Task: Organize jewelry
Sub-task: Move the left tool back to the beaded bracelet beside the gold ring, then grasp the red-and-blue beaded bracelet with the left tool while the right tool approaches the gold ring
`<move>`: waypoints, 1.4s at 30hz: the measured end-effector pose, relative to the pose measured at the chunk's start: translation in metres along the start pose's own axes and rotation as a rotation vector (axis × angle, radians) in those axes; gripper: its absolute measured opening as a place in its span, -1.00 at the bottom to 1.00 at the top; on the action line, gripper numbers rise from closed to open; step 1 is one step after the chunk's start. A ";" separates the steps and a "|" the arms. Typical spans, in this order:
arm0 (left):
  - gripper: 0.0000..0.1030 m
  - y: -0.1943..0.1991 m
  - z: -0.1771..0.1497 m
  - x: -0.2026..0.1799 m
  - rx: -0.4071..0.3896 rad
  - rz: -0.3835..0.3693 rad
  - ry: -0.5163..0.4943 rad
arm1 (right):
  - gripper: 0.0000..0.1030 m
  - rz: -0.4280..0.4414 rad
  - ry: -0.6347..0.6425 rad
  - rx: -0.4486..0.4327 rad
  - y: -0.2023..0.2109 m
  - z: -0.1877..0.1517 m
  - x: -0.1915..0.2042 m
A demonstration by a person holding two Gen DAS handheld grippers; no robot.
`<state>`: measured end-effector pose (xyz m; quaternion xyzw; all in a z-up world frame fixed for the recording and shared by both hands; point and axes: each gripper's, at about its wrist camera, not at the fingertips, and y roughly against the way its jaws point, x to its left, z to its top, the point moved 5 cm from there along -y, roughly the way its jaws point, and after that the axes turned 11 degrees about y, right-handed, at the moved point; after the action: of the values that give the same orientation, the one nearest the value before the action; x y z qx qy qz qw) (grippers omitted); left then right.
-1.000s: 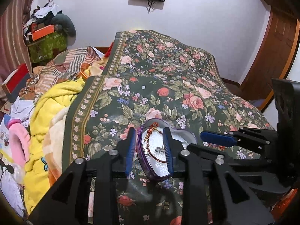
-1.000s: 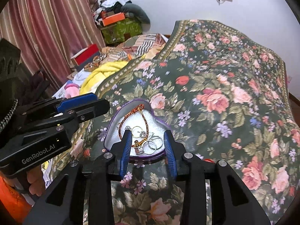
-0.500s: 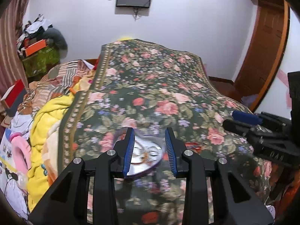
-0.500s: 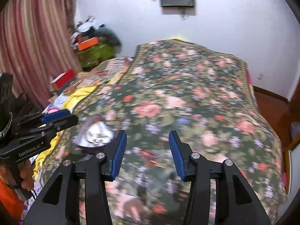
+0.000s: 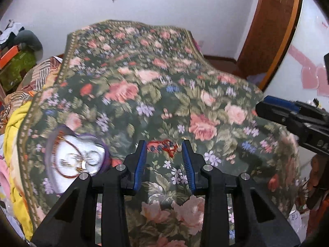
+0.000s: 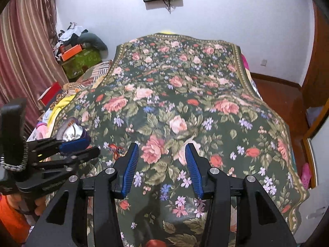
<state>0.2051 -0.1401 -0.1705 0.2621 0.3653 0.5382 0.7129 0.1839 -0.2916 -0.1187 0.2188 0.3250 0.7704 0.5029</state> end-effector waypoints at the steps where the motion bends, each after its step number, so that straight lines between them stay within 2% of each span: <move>1: -0.34 -0.008 -0.003 0.000 0.016 0.008 -0.001 | -0.16 0.004 0.001 0.005 0.000 -0.003 0.000; 4: -0.34 -0.030 -0.008 0.007 0.055 0.054 0.011 | -0.16 0.009 0.015 0.027 -0.007 -0.008 0.001; 8: -0.34 -0.051 -0.011 0.012 0.098 0.049 0.030 | -0.16 0.017 0.018 0.050 -0.015 -0.012 0.000; 15: -0.34 -0.065 -0.002 0.012 0.075 0.047 0.004 | -0.16 0.035 0.014 0.082 -0.028 -0.013 0.003; 16: -0.40 -0.067 0.000 0.013 0.070 0.042 0.006 | -0.16 0.038 0.017 0.085 -0.030 -0.013 0.005; 19: -0.81 -0.069 0.002 0.017 0.064 0.039 0.019 | -0.16 0.046 0.030 0.100 -0.035 -0.013 0.011; 20: -0.88 -0.068 0.003 0.020 0.067 0.021 0.034 | -0.16 0.050 0.035 0.106 -0.037 -0.014 0.014; 23: -0.89 -0.065 0.004 0.026 0.068 -0.007 0.066 | -0.16 0.062 0.046 0.120 -0.041 -0.014 0.020; 29: -0.89 -0.045 -0.001 0.028 0.024 0.013 0.052 | -0.16 0.104 0.071 0.158 -0.053 -0.015 0.037; 35: -0.89 -0.011 0.007 0.023 -0.053 0.007 0.026 | -0.16 0.160 0.061 0.207 -0.075 -0.013 0.052; 42: -0.89 0.008 0.016 0.033 -0.098 0.000 0.043 | -0.17 0.156 0.057 0.237 -0.094 -0.016 0.058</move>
<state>0.2180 -0.1063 -0.1629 0.2153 0.3540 0.5610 0.7166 0.2098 -0.2166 -0.1968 0.2794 0.4099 0.7693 0.4028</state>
